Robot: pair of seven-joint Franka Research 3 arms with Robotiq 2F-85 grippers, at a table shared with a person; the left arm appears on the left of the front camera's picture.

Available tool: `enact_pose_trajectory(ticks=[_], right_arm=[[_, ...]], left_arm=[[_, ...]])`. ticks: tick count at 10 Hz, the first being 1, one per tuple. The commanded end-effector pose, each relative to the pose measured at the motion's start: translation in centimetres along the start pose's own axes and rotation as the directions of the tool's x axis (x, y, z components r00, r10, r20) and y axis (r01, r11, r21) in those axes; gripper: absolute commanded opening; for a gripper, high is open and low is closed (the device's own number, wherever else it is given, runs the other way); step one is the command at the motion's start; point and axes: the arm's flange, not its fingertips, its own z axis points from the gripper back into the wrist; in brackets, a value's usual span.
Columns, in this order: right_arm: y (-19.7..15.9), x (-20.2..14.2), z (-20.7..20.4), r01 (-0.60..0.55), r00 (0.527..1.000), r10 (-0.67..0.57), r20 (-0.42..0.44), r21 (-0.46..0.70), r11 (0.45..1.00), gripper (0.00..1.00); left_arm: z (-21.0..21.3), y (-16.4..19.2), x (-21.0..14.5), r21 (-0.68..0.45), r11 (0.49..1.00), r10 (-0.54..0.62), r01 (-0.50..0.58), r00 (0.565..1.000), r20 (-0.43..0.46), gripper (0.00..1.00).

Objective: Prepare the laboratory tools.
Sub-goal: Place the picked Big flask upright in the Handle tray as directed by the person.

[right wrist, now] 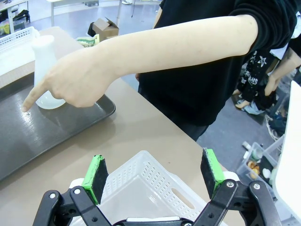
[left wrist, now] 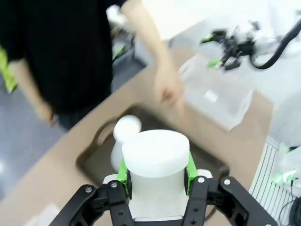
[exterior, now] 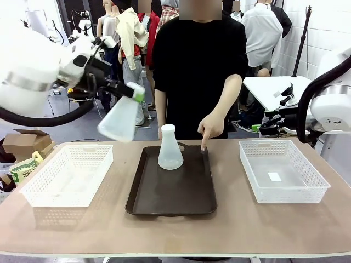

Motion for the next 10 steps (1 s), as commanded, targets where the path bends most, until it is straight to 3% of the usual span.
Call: enact_pose_trajectory(ticks=[1, 3, 5, 7, 10], right_arm=[[0.0, 0.1, 0.1, 0.007, 1.000, -0.007, -0.006, 0.007, 1.000, 1.00], [0.0, 0.1, 0.1, 0.007, 1.000, -0.007, -0.006, 0.007, 1.000, 1.00], [0.0, 0.1, 0.1, 0.007, 1.000, -0.007, -0.006, 0.007, 1.000, 1.00], [0.0, 0.1, 0.1, 0.007, 1.000, -0.007, -0.006, 0.007, 1.000, 1.00], [0.0, 0.1, 0.1, 0.007, 1.000, -0.007, -0.006, 0.007, 1.000, 1.00]], left_arm=[[-2.5, 2.4, -1.5, -0.166, 0.980, -0.092, 0.110, 0.989, 0.116, 0.00], [-4.8, 1.4, -2.1, -0.216, 0.958, -0.149, 0.190, 0.969, 0.195, 0.00], [-7.1, 0.9, -3.3, -0.249, 0.877, -0.321, 0.410, 0.887, 0.332, 0.00], [-8.7, 0.9, -4.5, -0.334, 0.810, -0.318, 0.482, 0.839, 0.441, 0.00], [-9.5, 0.9, -5.9, -0.351, 0.781, -0.290, 0.516, 0.798, 0.528, 0.00]])
